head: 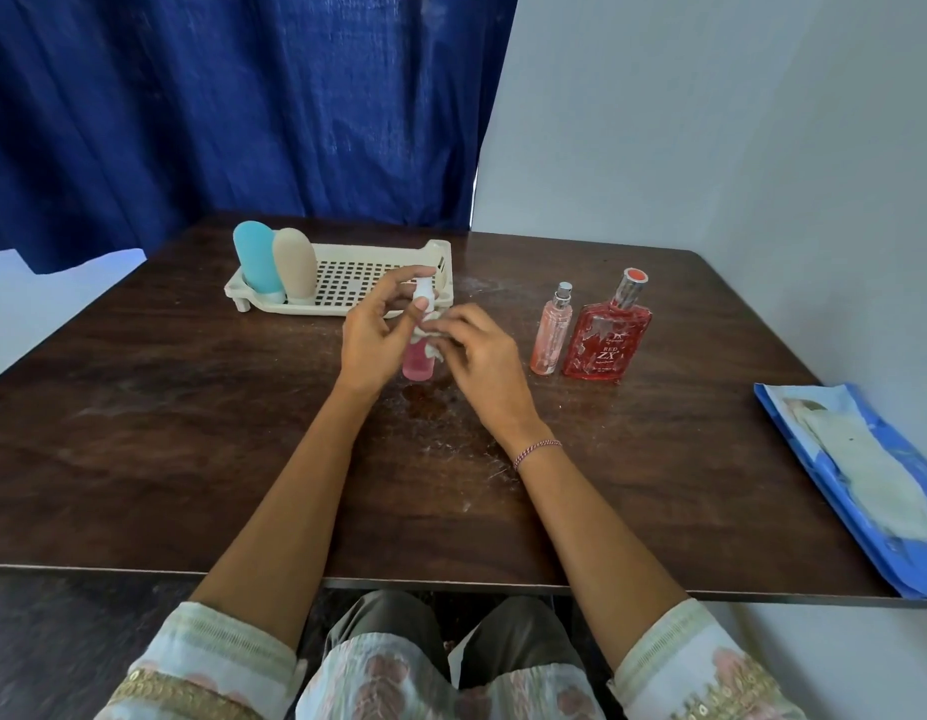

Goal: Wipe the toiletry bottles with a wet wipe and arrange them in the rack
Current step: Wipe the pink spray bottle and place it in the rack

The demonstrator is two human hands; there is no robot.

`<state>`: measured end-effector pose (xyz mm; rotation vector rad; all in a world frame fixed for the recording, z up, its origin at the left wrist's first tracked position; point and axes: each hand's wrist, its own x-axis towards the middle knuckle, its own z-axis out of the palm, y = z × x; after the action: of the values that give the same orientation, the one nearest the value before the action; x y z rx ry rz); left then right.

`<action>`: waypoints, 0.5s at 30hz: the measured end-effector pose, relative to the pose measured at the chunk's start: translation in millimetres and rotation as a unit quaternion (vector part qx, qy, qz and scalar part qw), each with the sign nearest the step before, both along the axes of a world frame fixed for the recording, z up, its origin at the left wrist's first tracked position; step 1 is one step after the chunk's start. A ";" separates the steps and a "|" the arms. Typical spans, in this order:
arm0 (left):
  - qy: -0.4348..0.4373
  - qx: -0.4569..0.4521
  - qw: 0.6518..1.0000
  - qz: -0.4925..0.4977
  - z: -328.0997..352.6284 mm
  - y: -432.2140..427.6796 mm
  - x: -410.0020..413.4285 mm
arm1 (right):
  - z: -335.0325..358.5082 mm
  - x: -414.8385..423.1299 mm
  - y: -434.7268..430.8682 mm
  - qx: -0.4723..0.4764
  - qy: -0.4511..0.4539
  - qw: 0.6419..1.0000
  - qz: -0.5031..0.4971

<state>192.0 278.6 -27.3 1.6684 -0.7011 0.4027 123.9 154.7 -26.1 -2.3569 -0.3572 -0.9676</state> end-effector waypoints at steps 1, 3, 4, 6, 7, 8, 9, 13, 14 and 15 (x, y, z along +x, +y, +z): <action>-0.003 -0.004 1.000 0.003 1.1 1.1 -0.3 | 1.1 0.5 1.2 -0.008 -0.010 1.000 -0.004; 0.000 -0.021 1.000 0.007 2.7 4.3 0.6 | 2.3 1.5 4.4 -0.047 -0.008 0.999 -0.005; 0.000 -0.029 1.000 0.006 3.1 5.1 0.6 | 2.7 1.5 5.9 -0.062 -0.002 0.998 -0.006; -0.008 -0.035 0.999 0.005 2.6 3.3 0.1 | 4.0 0.6 6.8 -0.064 0.013 0.998 -0.014; -0.008 -0.036 0.999 0.007 2.1 1.7 -0.3 | 4.1 0.5 6.1 -0.058 0.019 0.998 -0.021; -0.002 -0.040 0.999 0.011 2.0 0.8 -1.0 | 3.4 1.2 5.0 -0.051 0.022 0.998 -0.028; 0.009 -0.047 0.999 0.015 2.8 0.9 -2.0 | 2.3 2.5 3.8 -0.043 0.024 0.998 -0.035; 0.011 -0.063 0.997 0.041 4.2 5.2 -2.9 | -1.1 6.1 2.1 -0.018 0.026 0.999 -0.041; 0.005 -0.062 0.997 0.045 4.2 4.7 -3.3 | -0.7 5.4 2.4 -0.019 0.022 0.999 -0.035; -0.003 -0.058 0.997 0.049 4.2 3.8 -3.8 | -0.2 4.2 3.1 -0.026 0.017 0.999 -0.026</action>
<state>188.2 282.5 -23.1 1.5963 -0.5918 0.5090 128.0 157.8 -26.3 -2.4371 -0.3111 -0.9520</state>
